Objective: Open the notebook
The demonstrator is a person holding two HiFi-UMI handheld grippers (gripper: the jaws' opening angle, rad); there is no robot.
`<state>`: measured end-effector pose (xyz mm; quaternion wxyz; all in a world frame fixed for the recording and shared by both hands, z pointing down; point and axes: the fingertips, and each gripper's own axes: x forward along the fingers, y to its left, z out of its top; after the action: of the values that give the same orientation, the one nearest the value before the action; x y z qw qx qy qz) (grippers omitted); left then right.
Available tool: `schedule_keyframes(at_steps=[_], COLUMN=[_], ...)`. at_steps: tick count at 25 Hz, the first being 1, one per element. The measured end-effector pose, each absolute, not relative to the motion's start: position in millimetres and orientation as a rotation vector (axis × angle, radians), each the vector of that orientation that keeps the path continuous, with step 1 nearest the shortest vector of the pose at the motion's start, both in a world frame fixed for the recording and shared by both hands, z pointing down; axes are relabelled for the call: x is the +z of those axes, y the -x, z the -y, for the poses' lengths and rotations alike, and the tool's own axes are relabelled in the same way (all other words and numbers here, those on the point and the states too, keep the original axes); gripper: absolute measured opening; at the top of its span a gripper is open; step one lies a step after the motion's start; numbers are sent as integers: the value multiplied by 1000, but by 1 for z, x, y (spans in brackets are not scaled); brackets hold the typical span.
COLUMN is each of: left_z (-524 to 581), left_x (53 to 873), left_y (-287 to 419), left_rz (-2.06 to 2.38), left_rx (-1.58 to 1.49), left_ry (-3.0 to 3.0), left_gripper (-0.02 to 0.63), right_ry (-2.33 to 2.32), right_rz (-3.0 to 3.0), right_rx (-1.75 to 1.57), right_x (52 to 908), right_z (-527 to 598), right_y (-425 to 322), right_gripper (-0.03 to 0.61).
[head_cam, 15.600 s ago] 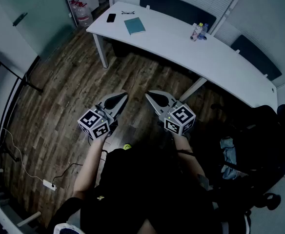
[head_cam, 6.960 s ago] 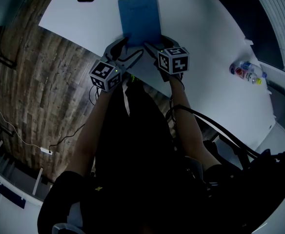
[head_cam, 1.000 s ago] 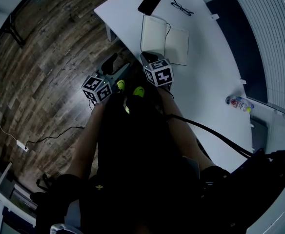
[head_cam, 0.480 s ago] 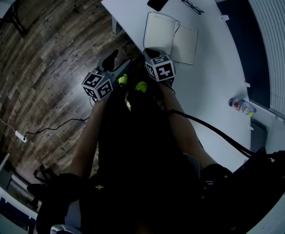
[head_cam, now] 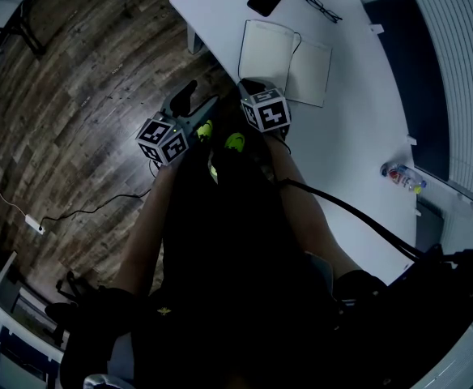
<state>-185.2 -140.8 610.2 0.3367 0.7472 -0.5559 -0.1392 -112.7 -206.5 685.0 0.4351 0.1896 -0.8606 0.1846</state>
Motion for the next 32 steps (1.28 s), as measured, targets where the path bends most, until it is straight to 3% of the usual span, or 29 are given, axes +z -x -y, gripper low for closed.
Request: schedule_keyframes(at_steps=[32], left_z=[145], left_x=[602], left_y=[180], left_rz=[1406], left_rx=[-330], left_ry=[-1999], left_gripper=[311], right_ry=[-480], right_rz=[2151], right_rx=[569], right_x=[689], right_z=[200], right_y=[117], right_gripper=[63])
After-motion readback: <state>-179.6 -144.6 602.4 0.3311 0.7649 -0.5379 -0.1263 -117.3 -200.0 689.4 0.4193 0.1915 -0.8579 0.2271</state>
